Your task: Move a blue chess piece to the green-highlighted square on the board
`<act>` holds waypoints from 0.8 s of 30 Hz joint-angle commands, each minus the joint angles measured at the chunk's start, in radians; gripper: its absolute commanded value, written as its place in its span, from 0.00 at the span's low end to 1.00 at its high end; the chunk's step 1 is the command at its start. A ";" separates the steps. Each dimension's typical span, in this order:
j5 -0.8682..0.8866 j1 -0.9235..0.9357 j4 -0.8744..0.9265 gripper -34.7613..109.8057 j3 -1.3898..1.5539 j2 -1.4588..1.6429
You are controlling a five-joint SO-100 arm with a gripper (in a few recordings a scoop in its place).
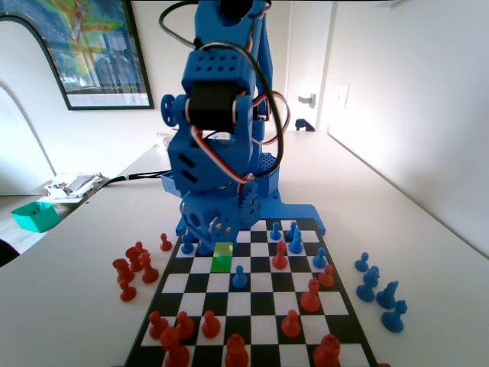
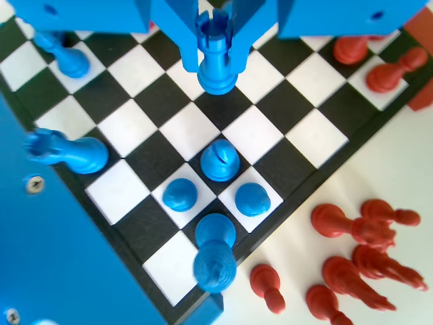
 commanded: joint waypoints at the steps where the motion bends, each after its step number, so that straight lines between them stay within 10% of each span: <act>1: 0.000 0.008 -0.020 0.25 -0.031 0.011; 24: -0.038 0.034 -0.206 0.36 0.087 0.014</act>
